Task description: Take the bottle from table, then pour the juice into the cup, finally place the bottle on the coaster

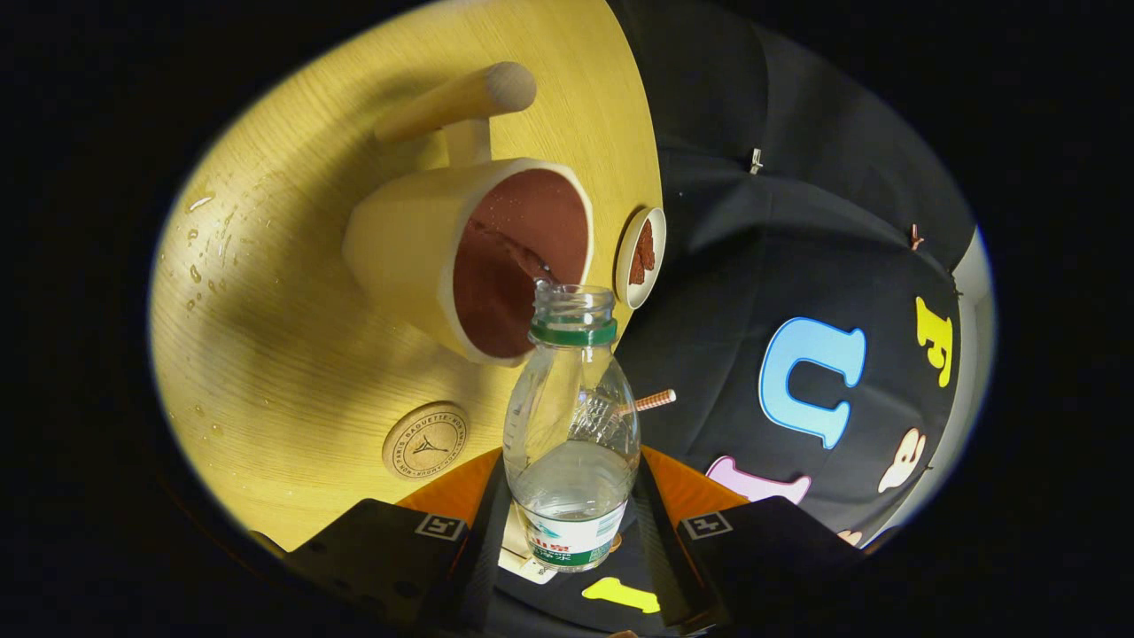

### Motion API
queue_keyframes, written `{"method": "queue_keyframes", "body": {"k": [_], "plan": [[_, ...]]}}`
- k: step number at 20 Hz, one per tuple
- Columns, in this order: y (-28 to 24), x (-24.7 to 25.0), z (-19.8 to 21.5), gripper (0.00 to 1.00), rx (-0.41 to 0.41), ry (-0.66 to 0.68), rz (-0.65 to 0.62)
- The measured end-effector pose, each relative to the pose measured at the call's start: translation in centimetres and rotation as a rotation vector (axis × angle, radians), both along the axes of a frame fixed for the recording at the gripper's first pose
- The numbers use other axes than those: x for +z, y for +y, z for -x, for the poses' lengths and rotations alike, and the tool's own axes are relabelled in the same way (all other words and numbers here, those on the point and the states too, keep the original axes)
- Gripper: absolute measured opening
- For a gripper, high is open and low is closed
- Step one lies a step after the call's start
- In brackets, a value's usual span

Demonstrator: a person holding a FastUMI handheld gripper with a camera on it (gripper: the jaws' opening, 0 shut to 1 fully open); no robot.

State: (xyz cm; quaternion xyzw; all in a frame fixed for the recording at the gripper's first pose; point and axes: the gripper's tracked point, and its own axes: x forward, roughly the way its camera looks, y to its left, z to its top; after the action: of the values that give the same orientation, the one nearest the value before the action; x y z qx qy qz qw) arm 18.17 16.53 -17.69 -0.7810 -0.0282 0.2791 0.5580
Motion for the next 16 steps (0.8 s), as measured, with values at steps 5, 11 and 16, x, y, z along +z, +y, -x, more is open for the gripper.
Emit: {"method": "queue_keyframes", "body": {"k": [5,11,16], "plan": [[0.7,0.6,-0.1,0.73,0.029,-0.027,0.033],[0.7,1.2,-0.5,0.73,0.062,-0.061,0.083],[1.0,1.5,-0.7,0.73,0.088,-0.084,0.124]]}}
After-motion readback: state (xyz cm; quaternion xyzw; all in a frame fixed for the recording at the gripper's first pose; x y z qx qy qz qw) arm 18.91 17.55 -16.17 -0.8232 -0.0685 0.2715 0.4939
